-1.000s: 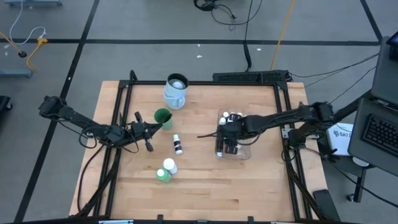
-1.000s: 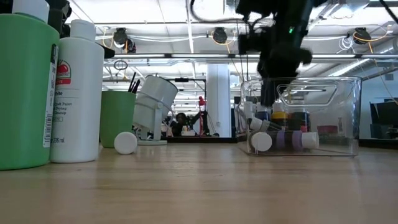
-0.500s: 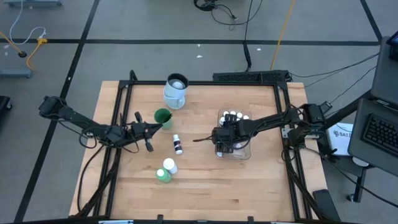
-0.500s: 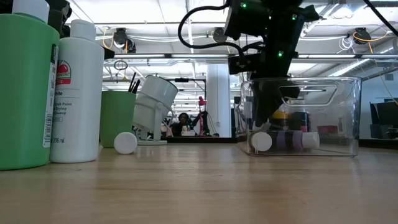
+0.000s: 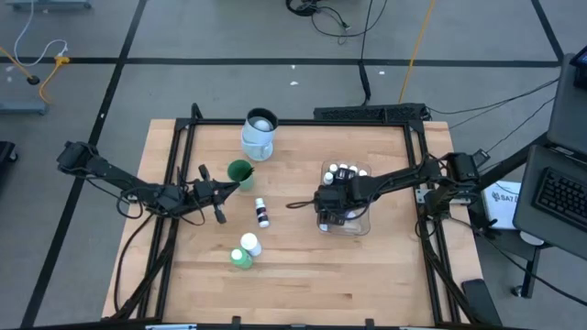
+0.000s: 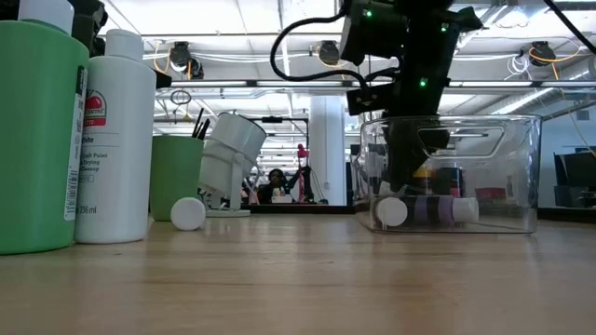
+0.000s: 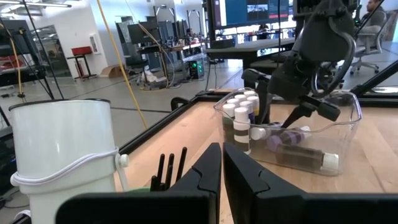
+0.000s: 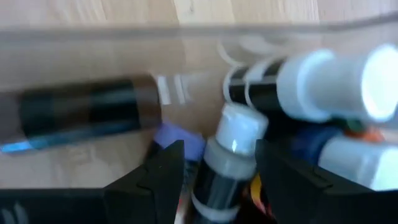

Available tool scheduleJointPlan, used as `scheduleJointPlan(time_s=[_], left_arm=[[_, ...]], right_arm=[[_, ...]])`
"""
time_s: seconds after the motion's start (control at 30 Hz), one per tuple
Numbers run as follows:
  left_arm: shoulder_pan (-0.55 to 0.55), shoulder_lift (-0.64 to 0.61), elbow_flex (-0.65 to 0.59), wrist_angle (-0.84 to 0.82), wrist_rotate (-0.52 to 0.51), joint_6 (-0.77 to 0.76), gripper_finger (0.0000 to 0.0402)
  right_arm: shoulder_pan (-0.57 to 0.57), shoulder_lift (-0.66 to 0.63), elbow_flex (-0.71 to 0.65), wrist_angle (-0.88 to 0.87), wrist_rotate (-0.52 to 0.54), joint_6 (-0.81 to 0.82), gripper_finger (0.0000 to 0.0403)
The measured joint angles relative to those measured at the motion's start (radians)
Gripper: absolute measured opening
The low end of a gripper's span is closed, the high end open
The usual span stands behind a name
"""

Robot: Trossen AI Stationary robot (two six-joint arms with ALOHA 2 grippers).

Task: Pick & Place Paint Supplies
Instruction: Put the gray paint bottle into the transparent bin

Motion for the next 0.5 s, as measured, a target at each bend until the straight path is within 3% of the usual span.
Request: scheduleJointPlan(time_s=[0.5], left_arm=[[0.000, 0.000, 0.000, 0.001, 0.000, -0.003, 0.0021]], right_arm=[[-0.032, 0.000, 0.000, -0.012, 0.039, -0.002, 0.0186]])
